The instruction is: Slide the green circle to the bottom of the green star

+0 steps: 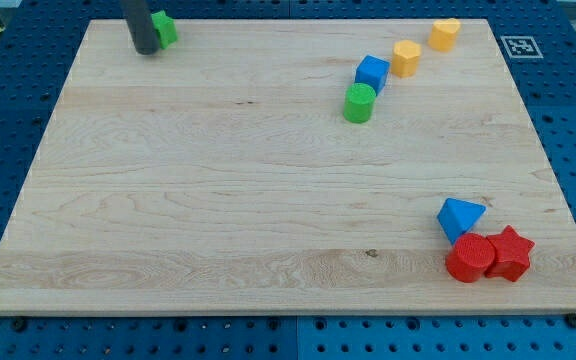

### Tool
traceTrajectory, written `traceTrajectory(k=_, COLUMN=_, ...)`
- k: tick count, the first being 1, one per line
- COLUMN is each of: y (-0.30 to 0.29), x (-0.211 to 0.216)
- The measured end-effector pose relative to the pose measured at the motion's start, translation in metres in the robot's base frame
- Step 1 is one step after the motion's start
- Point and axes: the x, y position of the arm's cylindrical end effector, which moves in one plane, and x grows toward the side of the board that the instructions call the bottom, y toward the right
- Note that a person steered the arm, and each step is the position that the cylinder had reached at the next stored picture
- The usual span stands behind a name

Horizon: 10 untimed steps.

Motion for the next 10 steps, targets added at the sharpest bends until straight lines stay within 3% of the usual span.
traceTrajectory(k=2, y=0.190, x=0.132)
traceTrajectory(k=3, y=0.292, x=0.136)
traceTrajectory(k=5, y=0.305, x=0.125)
traceTrajectory(k=10, y=0.233, x=0.061)
